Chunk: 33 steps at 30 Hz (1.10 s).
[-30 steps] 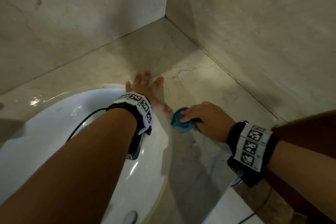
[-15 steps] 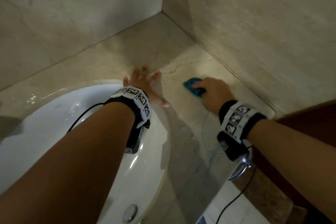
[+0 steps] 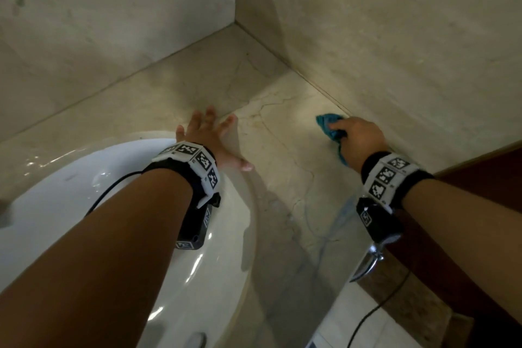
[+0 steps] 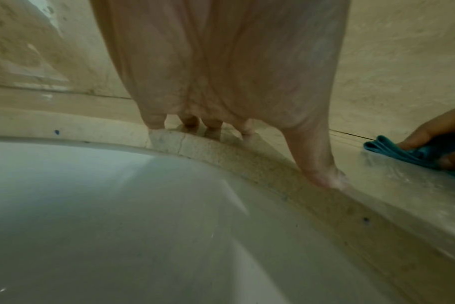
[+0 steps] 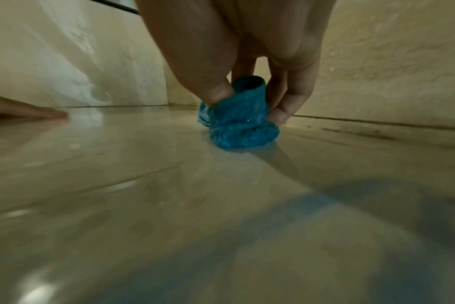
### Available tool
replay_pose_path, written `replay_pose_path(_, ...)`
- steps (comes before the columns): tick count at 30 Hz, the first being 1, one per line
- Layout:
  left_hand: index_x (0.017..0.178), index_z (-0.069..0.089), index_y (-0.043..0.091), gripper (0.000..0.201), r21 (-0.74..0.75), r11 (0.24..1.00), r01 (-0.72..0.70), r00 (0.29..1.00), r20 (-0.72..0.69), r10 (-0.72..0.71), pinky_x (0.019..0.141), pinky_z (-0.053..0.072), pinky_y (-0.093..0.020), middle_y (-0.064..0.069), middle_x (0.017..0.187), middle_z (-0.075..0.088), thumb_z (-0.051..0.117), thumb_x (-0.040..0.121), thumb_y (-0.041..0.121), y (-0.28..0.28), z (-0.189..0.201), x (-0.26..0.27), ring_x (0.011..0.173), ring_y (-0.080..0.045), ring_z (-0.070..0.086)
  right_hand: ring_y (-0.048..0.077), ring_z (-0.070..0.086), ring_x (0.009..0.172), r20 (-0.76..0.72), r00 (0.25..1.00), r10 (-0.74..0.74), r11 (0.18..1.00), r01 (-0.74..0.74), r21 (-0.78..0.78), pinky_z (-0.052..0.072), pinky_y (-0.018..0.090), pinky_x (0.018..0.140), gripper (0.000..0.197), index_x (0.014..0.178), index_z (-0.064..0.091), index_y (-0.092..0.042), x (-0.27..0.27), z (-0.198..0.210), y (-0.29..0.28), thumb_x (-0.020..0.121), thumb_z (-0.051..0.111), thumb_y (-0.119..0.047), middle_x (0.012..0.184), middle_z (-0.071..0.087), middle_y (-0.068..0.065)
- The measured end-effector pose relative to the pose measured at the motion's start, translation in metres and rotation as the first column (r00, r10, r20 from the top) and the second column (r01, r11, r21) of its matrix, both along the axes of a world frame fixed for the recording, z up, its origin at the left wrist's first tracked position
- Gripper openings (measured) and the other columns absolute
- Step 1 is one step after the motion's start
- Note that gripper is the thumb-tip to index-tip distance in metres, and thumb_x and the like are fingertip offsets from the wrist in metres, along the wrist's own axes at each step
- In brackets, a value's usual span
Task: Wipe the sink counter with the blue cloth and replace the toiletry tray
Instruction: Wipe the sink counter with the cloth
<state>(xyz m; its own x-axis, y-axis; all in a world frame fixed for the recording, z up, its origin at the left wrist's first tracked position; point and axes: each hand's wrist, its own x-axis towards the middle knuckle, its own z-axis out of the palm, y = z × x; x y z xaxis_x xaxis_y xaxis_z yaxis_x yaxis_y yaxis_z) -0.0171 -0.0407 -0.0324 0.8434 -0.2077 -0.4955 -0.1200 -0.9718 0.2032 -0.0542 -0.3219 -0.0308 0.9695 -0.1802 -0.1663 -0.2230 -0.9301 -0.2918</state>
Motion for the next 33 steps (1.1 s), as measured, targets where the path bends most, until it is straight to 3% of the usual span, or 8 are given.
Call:
replay_pose_path(6,0.148,-0.004,0.043,0.116,0.007,1.000,0.005,1.000,-0.007,-0.005,0.117,0.003,-0.054,0.004,0.158,-0.020,0.067,0.062,0.073,0.000,0.001,0.000,0.146,-0.025,-0.014,0.036,0.060,0.102,0.069,0.956,0.285,0.954,-0.290,0.073,0.044,0.034,0.092,0.041,0.113,0.067,-0.014,-0.051,-0.003,0.036,0.081,0.053,0.007,0.115,0.064,0.015)
replay_pose_path(10,0.148,-0.006,0.044,0.116,0.018,1.000,0.002,1.000,-0.030,-0.002,0.118,0.003,-0.053,0.004,0.158,-0.020,0.067,0.062,0.073,-0.001,0.003,0.000,0.146,-0.025,-0.014,0.030,0.052,0.119,-0.003,0.986,0.164,0.986,-0.164,0.043,0.033,0.021,0.097,0.046,0.120,0.063,-0.018,-0.013,0.005,0.015,0.082,0.051,0.007,0.130,0.056,0.012)
replay_pose_path(13,0.148,-0.006,0.044,0.117,0.018,1.000,0.000,0.999,-0.039,0.001,0.118,0.002,-0.053,0.004,0.157,-0.022,0.067,0.062,0.072,0.000,0.003,0.001,0.146,-0.025,-0.015,0.033,0.049,0.121,-0.062,0.998,-0.030,0.997,0.025,-0.075,0.037,0.031,0.102,0.051,0.124,0.058,-0.022,0.008,0.011,0.008,0.080,0.054,0.003,0.136,0.050,0.012)
replay_pose_path(15,0.148,-0.004,0.045,0.117,0.017,1.000,0.000,0.999,-0.035,0.001,0.117,0.003,-0.053,0.005,0.157,-0.021,0.069,0.060,0.072,-0.001,0.004,0.001,0.146,-0.025,-0.014,0.035,0.051,0.119,-0.081,0.996,-0.026,0.993,0.016,-0.116,0.041,0.035,0.103,0.052,0.127,0.055,-0.022,0.007,0.011,0.023,0.080,0.056,0.001,0.135,0.050,0.014)
replay_pose_path(21,0.141,0.028,0.027,0.106,0.041,0.998,0.043,0.998,0.047,-0.045,0.112,0.026,-0.052,-0.006,0.153,0.015,0.074,0.055,0.068,-0.021,0.012,0.006,0.141,-0.031,0.017,0.032,0.056,0.109,0.034,0.957,0.286,0.956,-0.288,0.058,0.047,0.038,0.095,0.044,0.120,0.062,-0.022,-0.017,-0.002,0.075,0.083,0.052,-0.001,0.121,0.060,0.009)
replay_pose_path(23,0.147,0.022,0.023,0.109,0.014,0.995,0.103,0.994,0.033,-0.104,0.115,0.021,-0.050,-0.005,0.156,0.011,0.068,0.061,0.072,-0.034,0.012,0.006,0.144,-0.028,0.011,0.031,0.056,0.109,0.006,0.950,0.311,0.948,-0.311,0.061,0.047,0.038,0.093,0.044,0.119,0.063,-0.024,-0.011,-0.003,0.065,0.083,0.051,0.000,0.120,0.060,0.009)
replay_pose_path(28,0.148,-0.001,0.044,0.111,0.018,0.985,0.172,0.982,-0.082,-0.170,0.116,0.005,-0.058,0.002,0.158,-0.018,0.071,0.066,0.065,-0.044,0.003,0.006,0.146,-0.027,-0.014,0.034,0.042,0.114,-0.058,0.991,0.117,0.985,-0.123,-0.124,0.036,0.033,0.097,0.050,0.128,0.054,-0.023,0.014,0.002,0.019,0.085,0.046,0.000,0.124,0.053,0.013)
replay_pose_path(33,0.146,-0.005,0.048,0.114,0.025,0.986,0.167,0.983,-0.086,-0.165,0.116,0.004,-0.058,0.004,0.157,-0.022,0.070,0.063,0.068,-0.043,0.000,0.007,0.146,-0.026,-0.015,0.037,0.041,0.118,-0.084,0.993,0.078,0.984,-0.091,-0.156,0.033,0.036,0.099,0.046,0.135,0.046,-0.016,0.022,-0.007,0.026,0.090,0.044,-0.009,0.132,0.046,0.018)
